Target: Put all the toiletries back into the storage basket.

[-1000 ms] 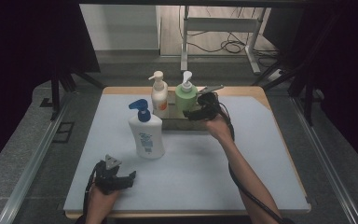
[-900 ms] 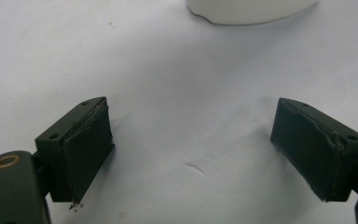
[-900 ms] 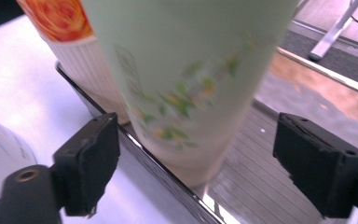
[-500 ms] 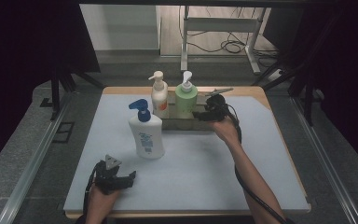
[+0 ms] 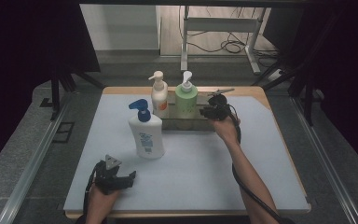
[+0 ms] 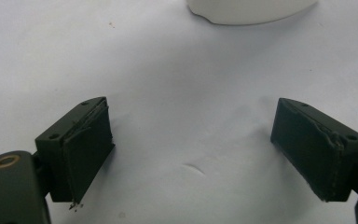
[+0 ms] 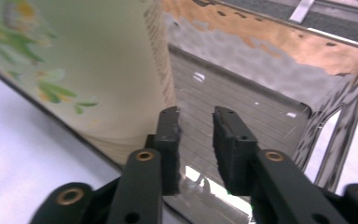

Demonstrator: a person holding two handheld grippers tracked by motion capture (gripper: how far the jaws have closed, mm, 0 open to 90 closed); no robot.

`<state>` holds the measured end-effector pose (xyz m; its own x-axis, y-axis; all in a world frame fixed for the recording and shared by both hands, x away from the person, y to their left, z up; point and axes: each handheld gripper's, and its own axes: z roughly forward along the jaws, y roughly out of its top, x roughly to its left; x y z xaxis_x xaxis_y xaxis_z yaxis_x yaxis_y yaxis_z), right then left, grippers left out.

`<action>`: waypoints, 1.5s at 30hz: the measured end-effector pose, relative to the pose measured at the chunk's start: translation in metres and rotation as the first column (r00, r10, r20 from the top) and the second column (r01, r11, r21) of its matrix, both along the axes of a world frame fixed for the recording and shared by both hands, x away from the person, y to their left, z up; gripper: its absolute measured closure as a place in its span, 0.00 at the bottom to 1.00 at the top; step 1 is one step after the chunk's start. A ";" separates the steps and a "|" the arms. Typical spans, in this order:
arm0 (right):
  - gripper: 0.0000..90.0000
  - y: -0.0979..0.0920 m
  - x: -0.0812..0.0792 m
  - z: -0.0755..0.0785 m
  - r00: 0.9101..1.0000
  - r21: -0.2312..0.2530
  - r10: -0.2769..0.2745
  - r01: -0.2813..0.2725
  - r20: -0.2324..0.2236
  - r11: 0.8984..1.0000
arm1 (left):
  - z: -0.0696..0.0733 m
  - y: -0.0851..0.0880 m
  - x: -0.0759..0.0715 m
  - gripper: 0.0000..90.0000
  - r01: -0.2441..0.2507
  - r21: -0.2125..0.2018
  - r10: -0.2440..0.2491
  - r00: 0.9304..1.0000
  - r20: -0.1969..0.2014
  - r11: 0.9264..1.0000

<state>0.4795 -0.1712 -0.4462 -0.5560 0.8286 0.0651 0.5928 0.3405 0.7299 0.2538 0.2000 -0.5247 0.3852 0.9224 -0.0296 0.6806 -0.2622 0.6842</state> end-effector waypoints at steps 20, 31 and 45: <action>1.00 0.020 0.015 -0.011 0.999 -0.043 -0.023 0.022 -0.042 0.999 | 0.000 0.000 0.000 0.13 0.000 0.000 0.000 1.000 0.000 1.000; 1.00 0.027 0.017 -0.014 0.998 -0.042 -0.006 0.004 -0.059 0.999 | 0.000 0.000 0.000 0.13 -0.001 -0.001 0.001 1.000 0.000 1.000; 1.00 0.035 0.016 -0.017 0.997 -0.036 0.016 -0.018 -0.077 0.999 | 0.000 0.000 0.000 0.13 -0.001 -0.001 0.001 1.000 0.000 1.000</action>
<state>0.4951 -0.1365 -0.4628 -0.5646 0.8217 0.0781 0.6403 0.3763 0.6696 0.2539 0.2000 -0.5247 0.3846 0.9226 -0.0305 0.6809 -0.2613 0.6842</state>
